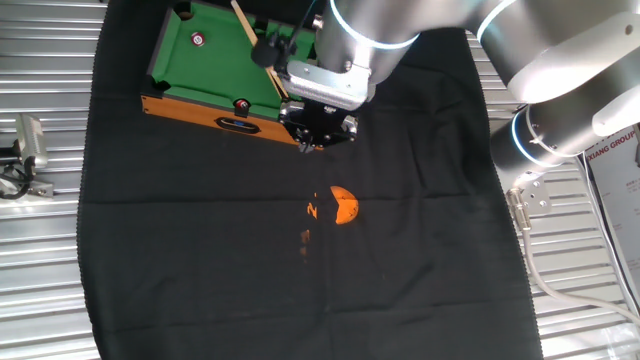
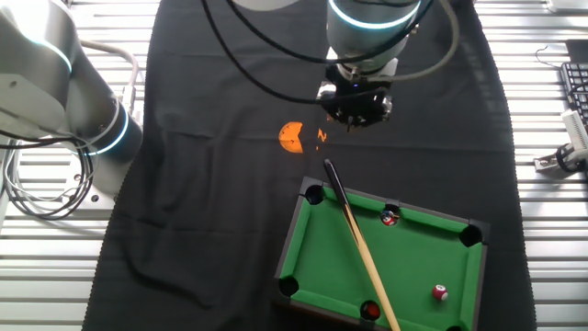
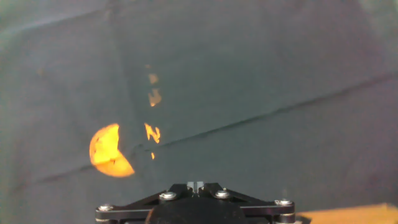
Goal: Hit the pool ball
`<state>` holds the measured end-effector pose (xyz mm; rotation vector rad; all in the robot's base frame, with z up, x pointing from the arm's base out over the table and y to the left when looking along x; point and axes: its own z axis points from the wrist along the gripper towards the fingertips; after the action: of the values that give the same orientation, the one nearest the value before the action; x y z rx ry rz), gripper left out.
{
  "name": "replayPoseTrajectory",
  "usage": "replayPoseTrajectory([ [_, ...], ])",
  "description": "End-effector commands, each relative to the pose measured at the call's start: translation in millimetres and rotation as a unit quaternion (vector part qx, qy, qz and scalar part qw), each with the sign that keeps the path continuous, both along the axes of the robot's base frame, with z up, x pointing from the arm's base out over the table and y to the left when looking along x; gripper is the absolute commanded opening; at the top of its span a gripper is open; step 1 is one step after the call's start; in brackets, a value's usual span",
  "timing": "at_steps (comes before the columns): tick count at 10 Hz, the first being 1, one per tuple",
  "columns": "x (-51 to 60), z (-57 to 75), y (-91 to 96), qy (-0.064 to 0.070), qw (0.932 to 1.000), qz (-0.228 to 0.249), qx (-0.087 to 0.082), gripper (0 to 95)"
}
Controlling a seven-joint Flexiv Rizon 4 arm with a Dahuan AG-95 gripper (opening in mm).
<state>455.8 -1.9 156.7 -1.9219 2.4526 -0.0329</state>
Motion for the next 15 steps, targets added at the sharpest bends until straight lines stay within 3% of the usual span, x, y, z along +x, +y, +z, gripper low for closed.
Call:
replayPoseTrajectory([
  [1, -1.9, 1.6, -5.1, 0.010, 0.9995, 0.024, -0.017, 0.0],
  [5, -10.4, 12.6, -47.9, 0.015, 0.9995, 0.024, -0.012, 0.0],
  [10, -17.6, 0.2, -87.0, 0.011, 0.9994, 0.031, -0.009, 0.0],
  [15, -17.8, -15.4, -98.9, -0.001, 0.9996, 0.027, -0.008, 0.0],
])
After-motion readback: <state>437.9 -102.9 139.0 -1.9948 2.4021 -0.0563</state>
